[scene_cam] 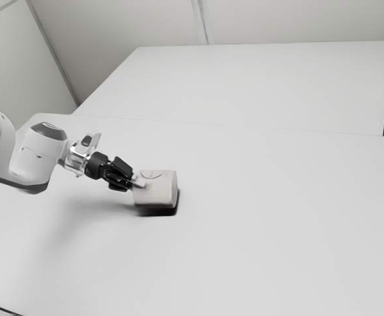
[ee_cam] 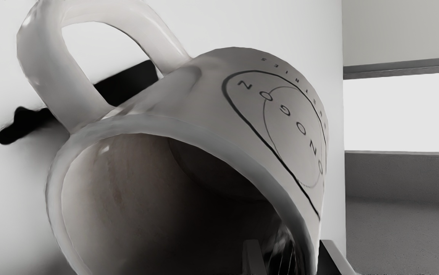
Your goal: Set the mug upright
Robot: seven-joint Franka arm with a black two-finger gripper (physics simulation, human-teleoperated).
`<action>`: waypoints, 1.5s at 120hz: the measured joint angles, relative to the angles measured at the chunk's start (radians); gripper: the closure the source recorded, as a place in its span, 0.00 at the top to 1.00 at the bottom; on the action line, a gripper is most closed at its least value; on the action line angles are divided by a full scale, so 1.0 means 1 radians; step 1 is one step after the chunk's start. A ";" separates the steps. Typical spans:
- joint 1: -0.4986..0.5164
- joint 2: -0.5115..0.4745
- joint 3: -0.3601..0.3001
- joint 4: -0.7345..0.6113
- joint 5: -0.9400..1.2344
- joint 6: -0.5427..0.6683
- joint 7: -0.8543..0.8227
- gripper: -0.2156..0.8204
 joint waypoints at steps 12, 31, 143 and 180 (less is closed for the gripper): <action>-0.005 0.000 0.000 0.001 -0.001 -0.005 0.007 0.15; -0.009 -0.002 -0.004 0.002 0.000 -0.008 0.017 0.09; -0.271 -0.178 -0.013 0.125 0.862 -0.032 -0.489 0.03; -0.360 -0.150 -0.014 0.123 1.011 0.047 -0.686 0.03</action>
